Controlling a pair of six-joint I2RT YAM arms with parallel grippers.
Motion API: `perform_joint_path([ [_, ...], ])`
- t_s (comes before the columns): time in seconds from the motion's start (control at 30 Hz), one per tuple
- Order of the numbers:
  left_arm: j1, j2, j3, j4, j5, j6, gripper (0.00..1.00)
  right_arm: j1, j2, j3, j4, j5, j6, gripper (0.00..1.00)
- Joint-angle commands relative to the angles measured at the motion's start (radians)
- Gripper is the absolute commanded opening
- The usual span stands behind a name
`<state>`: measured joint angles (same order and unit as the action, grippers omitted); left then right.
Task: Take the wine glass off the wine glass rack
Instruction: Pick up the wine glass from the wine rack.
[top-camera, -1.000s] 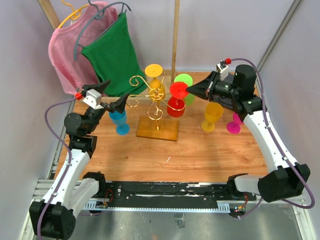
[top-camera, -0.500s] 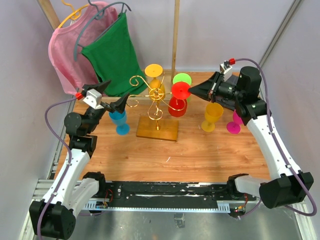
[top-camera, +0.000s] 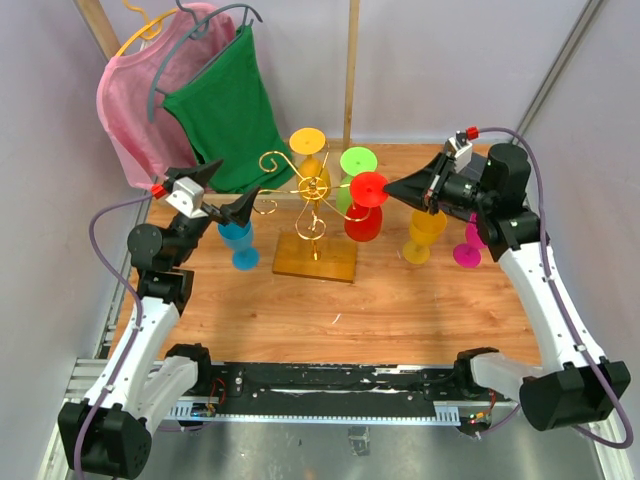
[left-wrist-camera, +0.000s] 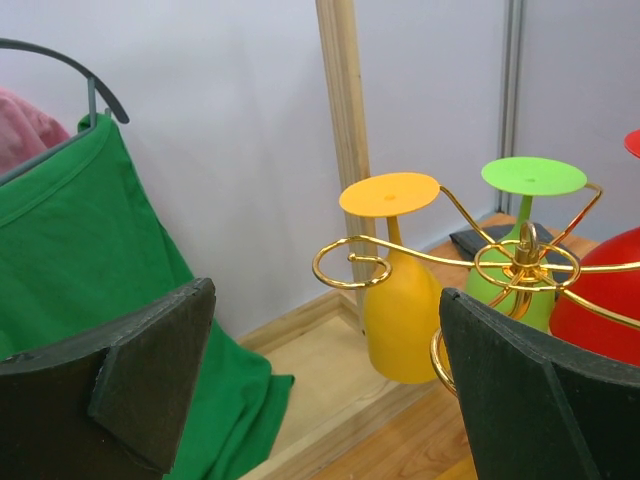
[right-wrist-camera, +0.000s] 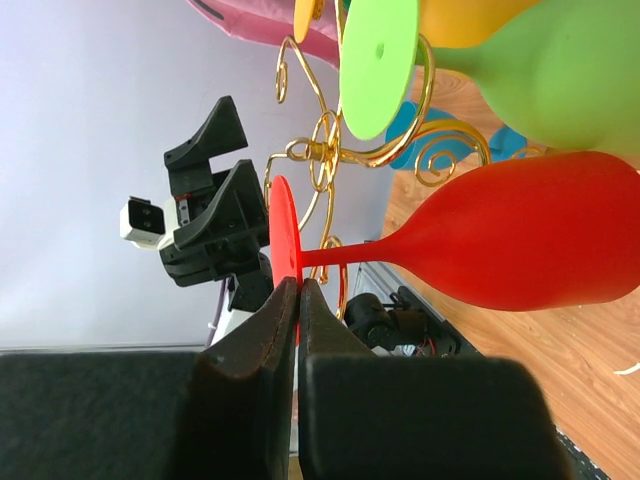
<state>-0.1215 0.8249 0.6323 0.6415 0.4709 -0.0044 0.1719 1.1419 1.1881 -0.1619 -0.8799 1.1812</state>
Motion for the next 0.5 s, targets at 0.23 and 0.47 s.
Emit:
perform_joint_path([
  [0.23, -0.01, 0.005, 0.042, -0.012, 0.011, -0.003, 0.99, -0.025, -0.108, -0.072, -0.009, -0.027, 0.021, 0.01],
  [0.47, -0.01, 0.001, 0.05, -0.028, 0.008, -0.007, 0.99, -0.063, -0.158, -0.101, -0.039, -0.035, 0.02, 0.01],
])
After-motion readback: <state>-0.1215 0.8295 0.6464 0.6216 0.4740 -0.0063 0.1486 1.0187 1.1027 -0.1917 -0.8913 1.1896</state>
